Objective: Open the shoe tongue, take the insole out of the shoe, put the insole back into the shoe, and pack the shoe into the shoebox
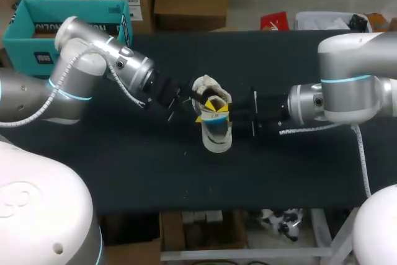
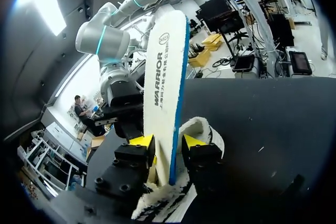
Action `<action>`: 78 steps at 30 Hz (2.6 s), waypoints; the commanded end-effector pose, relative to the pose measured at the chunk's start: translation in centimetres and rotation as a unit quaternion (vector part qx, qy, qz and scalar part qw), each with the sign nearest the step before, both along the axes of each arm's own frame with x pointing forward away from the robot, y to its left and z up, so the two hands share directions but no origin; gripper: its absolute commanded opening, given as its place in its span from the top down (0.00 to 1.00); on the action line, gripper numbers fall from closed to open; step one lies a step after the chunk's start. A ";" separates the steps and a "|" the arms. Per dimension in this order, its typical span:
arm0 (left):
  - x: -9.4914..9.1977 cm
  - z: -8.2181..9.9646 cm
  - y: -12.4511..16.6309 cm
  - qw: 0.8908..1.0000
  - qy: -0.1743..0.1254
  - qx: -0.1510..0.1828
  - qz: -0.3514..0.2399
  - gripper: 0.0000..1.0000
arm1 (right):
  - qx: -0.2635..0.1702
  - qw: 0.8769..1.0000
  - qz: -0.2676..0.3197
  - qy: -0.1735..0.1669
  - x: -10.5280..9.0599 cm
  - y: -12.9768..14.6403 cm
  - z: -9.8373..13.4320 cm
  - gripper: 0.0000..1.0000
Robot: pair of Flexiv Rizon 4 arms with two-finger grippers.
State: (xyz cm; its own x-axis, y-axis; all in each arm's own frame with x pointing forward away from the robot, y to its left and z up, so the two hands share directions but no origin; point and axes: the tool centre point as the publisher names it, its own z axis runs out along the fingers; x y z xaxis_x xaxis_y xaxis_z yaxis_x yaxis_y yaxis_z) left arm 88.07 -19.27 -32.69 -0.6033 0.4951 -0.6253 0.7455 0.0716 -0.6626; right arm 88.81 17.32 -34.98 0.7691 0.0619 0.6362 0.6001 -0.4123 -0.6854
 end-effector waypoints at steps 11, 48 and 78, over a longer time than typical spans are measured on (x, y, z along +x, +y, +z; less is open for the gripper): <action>-2.5 2.0 0.5 0.999 -0.034 -0.020 0.013 0.89 | 0.000 1.000 -0.003 0.003 -0.1 -0.5 -0.4 1.00; -1.1 0.0 0.7 0.999 -0.014 0.016 0.039 1.00 | -0.040 0.999 0.014 -0.003 -1.1 0.1 0.1 1.00; -2.6 0.6 0.1 0.999 -0.026 0.005 0.039 0.78 | -0.056 0.998 0.006 0.013 0.3 -0.5 -1.0 1.00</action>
State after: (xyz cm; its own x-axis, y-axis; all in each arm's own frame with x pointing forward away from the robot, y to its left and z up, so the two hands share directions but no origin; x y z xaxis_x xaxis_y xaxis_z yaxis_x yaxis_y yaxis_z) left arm 86.19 -18.66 -32.35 -0.6054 0.4599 -0.6495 0.7671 0.1198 -0.6302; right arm 88.93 16.89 -35.85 0.7818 0.1382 0.6080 0.5898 -0.4804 -0.6492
